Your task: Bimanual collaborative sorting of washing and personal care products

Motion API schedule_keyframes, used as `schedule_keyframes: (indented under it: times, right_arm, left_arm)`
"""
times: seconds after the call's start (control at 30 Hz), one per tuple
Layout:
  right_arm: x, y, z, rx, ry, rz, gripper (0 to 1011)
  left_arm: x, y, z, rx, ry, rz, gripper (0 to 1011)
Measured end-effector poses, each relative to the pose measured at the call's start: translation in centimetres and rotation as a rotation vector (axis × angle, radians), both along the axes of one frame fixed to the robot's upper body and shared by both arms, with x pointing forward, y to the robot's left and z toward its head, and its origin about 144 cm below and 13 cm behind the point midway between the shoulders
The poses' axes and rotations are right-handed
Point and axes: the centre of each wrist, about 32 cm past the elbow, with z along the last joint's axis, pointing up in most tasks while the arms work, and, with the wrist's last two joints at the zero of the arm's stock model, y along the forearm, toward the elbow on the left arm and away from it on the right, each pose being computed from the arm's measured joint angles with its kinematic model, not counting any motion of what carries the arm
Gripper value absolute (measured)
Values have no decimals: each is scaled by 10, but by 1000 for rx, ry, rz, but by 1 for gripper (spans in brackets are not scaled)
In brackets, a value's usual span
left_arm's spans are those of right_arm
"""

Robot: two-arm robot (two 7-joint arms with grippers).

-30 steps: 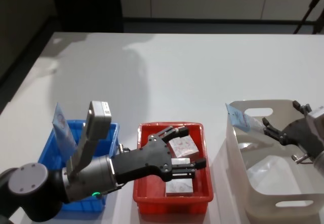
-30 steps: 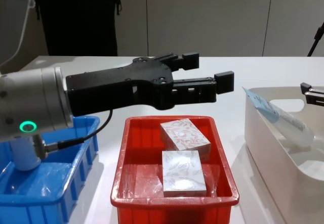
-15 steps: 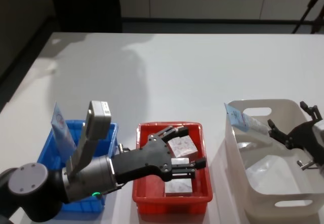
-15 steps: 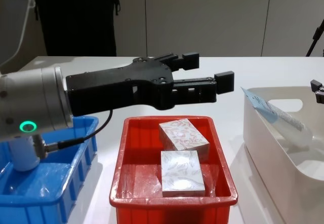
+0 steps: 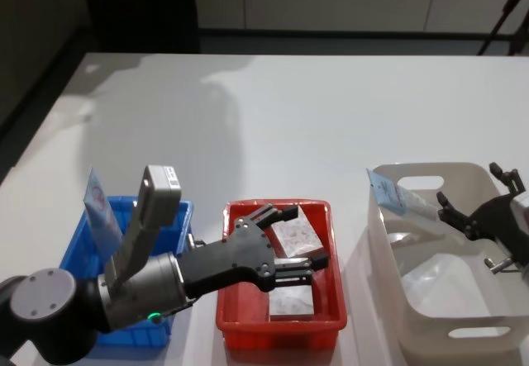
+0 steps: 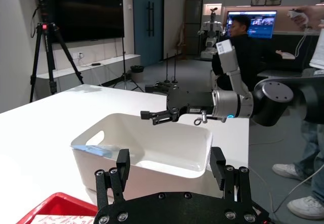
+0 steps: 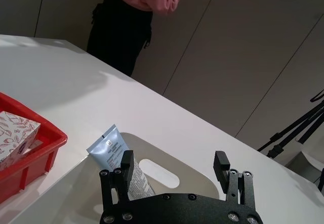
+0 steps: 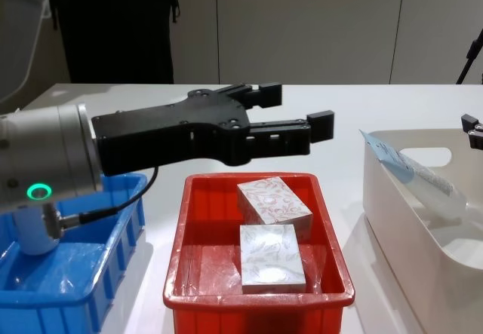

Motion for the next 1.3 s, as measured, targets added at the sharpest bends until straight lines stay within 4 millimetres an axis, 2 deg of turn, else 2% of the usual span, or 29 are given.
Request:
schedule_keyframes:
  times: [0.53, 1.3]
  right_arm:
    - [1, 1, 12, 7, 42, -7, 1001]
    - [-2, 0, 15, 4, 87, -21, 1001]
  left_arm:
    - [-6, 14, -8, 90, -22, 218, 1002]
    - [-15, 35, -19, 219, -88, 536, 1002]
